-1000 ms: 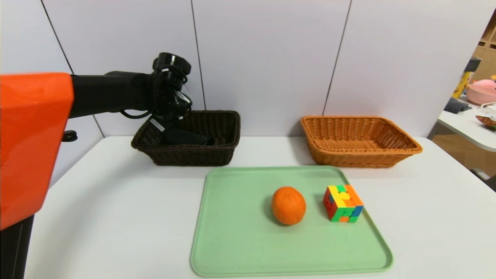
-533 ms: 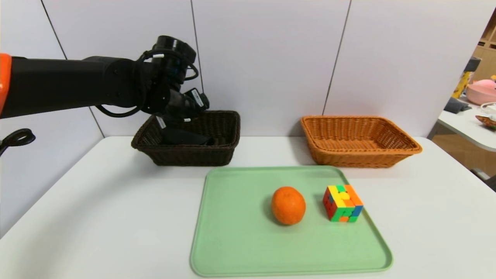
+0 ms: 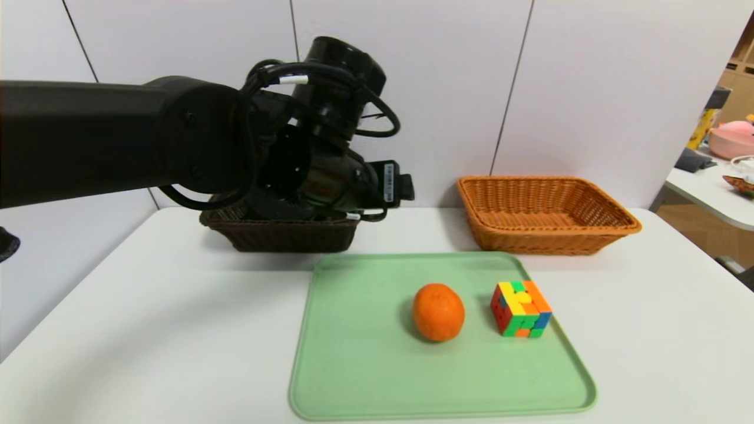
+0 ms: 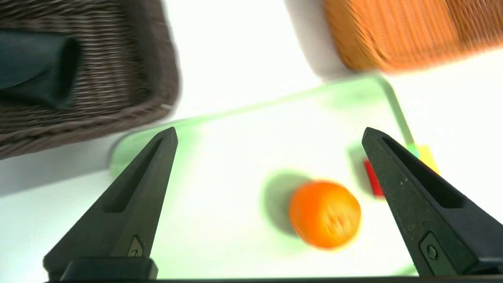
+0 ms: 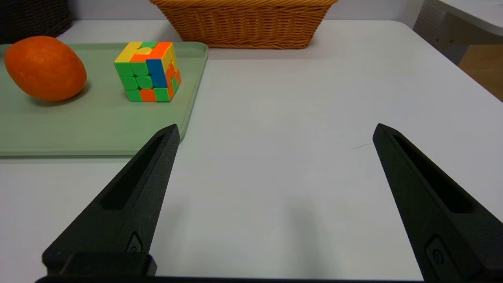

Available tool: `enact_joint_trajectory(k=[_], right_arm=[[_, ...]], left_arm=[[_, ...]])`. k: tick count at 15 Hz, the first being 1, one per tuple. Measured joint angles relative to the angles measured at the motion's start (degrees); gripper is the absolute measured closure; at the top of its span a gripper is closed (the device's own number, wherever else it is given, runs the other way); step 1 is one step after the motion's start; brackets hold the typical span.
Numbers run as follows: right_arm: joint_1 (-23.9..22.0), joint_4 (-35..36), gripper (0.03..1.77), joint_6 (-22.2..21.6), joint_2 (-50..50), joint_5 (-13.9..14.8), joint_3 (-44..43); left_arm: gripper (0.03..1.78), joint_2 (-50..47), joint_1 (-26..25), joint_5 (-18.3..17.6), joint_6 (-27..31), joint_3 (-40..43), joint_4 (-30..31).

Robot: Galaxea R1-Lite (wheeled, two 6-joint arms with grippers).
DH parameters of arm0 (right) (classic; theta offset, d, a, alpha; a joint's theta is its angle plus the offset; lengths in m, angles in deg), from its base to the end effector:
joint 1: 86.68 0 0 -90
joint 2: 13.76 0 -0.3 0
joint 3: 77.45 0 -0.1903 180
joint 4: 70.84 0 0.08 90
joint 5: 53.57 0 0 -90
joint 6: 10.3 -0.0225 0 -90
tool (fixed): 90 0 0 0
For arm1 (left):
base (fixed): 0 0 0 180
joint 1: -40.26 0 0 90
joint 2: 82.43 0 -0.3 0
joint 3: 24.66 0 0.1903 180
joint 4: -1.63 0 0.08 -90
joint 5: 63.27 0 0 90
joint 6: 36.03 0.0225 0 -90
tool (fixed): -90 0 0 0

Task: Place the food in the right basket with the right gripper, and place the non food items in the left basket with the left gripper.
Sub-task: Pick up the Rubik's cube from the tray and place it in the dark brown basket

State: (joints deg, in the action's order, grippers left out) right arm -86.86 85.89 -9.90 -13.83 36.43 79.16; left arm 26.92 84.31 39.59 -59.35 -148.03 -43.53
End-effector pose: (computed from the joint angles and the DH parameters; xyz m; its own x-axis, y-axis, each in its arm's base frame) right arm -0.0229 0.0001 0.0757 1.0000 -0.0031 0.0033 0.0032 1.0000 -0.0070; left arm 0.2703 -0.2545 0.2764 0.7545 -0.4202 -0.5042 0.3496 0.9074 -0.2331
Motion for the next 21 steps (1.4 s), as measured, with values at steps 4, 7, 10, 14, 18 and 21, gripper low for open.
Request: enact_joint_trajectory(k=[4, 7, 10, 14, 18, 21], right_arm=[[0.0, 0.0, 0.10, 0.0, 0.0, 0.0, 0.0], [0.0, 0.0, 0.10, 0.0, 0.0, 0.0, 0.0], [0.0, 0.0, 0.10, 0.0, 0.0, 0.0, 0.0], [0.0, 0.0, 0.10, 0.0, 0.0, 0.0, 0.0], [0.0, 0.0, 0.10, 0.0, 0.0, 0.0, 0.0], [0.0, 0.0, 0.10, 0.0, 0.0, 0.0, 0.0]], left_arm=[[0.13, -0.4, 8.8, 0.0, 1.8, -0.4, -1.1], [0.12, 0.6, 15.3, 0.1, 2.0, -1.2, -1.2], [0.12, 3.0, 20.5, 0.1, 3.4, -3.3, -1.2], [0.12, 5.9, 23.4, -0.9, 11.8, -4.2, -1.2], [0.12, 8.5, 23.6, -9.1, 23.3, -5.3, -1.0], [0.12, 11.4, 23.0, -15.4, 29.3, -7.5, -0.4]])
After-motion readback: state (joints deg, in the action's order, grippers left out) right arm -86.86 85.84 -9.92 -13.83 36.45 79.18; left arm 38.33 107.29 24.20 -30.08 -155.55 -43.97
